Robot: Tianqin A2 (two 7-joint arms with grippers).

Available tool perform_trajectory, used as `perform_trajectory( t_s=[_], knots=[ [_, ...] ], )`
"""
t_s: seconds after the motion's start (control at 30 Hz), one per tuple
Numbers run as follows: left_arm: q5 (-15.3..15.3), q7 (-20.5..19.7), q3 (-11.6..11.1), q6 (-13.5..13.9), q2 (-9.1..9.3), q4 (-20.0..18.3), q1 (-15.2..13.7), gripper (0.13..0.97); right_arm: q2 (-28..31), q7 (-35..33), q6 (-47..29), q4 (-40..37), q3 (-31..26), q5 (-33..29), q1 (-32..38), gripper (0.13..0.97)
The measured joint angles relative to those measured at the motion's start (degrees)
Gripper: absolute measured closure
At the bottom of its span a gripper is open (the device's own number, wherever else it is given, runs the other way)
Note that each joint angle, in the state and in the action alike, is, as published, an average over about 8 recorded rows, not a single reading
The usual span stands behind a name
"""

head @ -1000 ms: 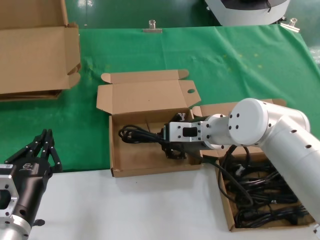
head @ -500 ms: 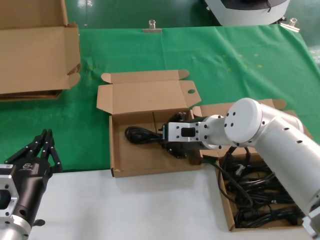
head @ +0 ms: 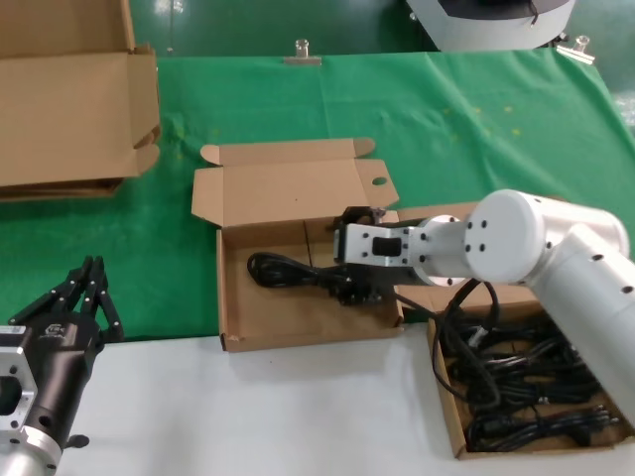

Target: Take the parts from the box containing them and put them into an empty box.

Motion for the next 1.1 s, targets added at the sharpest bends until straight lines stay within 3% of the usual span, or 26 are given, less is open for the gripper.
perform_trajectory(
  t_s=[0.07, 0.33, 0.63, 0.87, 1.1],
  knots=[
    [0.0, 0.0, 0.0, 0.0, 0.0, 0.0, 0.0, 0.925, 1.12, 2.49, -0.72, 2.64, 0.48, -1.06, -0.47, 0.634],
    [0.0, 0.0, 0.0, 0.0, 0.0, 0.0, 0.0, 0.925, 6.01, 14.43, -4.37, 15.58, 4.56, -5.69, -3.67, 0.43],
    [0.0, 0.0, 0.0, 0.0, 0.0, 0.0, 0.0, 0.925, 9.93, 27.57, -5.85, 29.63, 13.64, -10.84, -9.68, 0.264],
    [0.0, 0.0, 0.0, 0.0, 0.0, 0.0, 0.0, 0.925, 11.7, 33.92, -5.81, 37.01, 20.64, -13.1, -14.88, 0.189],
    [0.0, 0.0, 0.0, 0.0, 0.0, 0.0, 0.0, 0.925, 12.2, 35.44, -6.05, 38.9, 22.44, -13.32, -16.44, 0.159]
  ],
)
